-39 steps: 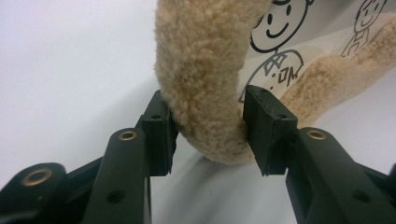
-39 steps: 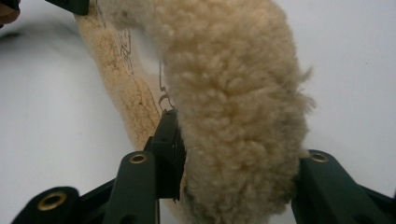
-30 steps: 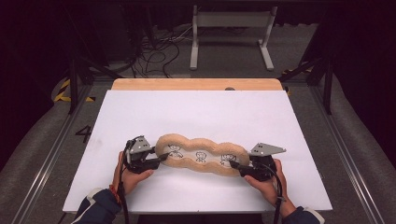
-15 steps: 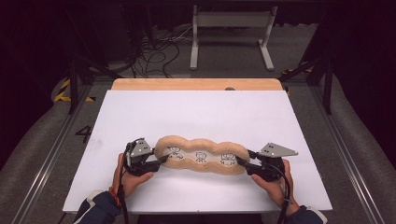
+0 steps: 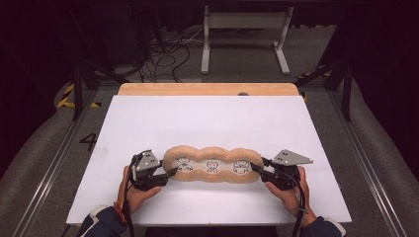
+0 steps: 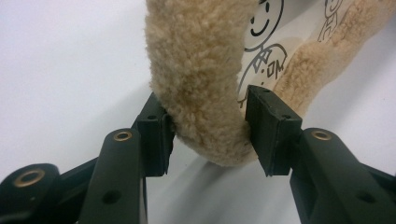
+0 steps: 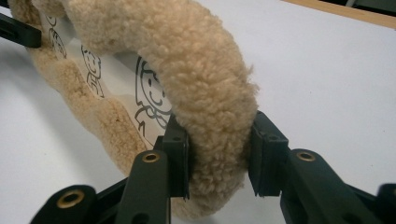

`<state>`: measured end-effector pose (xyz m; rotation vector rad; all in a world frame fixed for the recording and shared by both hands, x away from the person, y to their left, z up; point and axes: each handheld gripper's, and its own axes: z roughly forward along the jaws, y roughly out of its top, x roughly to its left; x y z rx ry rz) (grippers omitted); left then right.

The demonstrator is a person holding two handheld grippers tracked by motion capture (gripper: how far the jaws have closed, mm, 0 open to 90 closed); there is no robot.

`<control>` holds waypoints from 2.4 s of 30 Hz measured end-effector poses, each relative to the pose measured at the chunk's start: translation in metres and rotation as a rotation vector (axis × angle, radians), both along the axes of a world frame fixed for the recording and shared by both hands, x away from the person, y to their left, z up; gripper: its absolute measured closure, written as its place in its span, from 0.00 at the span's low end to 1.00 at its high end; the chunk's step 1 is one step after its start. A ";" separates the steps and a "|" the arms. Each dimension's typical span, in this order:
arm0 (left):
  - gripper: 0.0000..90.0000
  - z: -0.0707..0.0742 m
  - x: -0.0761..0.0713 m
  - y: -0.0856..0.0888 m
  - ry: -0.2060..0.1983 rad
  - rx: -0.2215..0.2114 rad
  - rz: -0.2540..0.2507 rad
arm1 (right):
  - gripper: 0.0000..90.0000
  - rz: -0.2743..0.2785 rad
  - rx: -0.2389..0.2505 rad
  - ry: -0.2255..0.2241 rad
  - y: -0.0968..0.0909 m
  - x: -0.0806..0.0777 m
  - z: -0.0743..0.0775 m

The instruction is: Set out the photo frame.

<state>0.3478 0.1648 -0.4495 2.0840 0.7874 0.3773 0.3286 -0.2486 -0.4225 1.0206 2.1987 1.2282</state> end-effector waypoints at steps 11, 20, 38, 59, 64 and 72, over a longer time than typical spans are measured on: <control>0.59 0.000 -0.001 0.000 -0.004 0.003 0.005 | 0.68 0.011 -0.034 -0.010 0.002 0.002 0.000; 0.59 0.000 -0.002 -0.002 -0.018 0.013 -0.002 | 0.63 0.012 -0.050 -0.004 0.006 0.008 -0.002; 0.47 0.004 -0.004 -0.003 -0.067 0.041 -0.019 | 0.43 0.020 -0.119 0.032 0.014 0.014 -0.002; 0.11 0.005 -0.004 -0.005 -0.067 0.011 -0.067 | 0.10 0.045 -0.104 0.036 0.016 0.015 -0.001; 0.05 0.004 -0.005 -0.005 -0.069 0.029 -0.085 | 0.06 0.046 -0.101 0.030 0.016 0.014 -0.001; 0.05 0.005 -0.007 -0.006 -0.086 0.051 -0.097 | 0.06 0.045 -0.107 0.028 0.016 0.014 0.000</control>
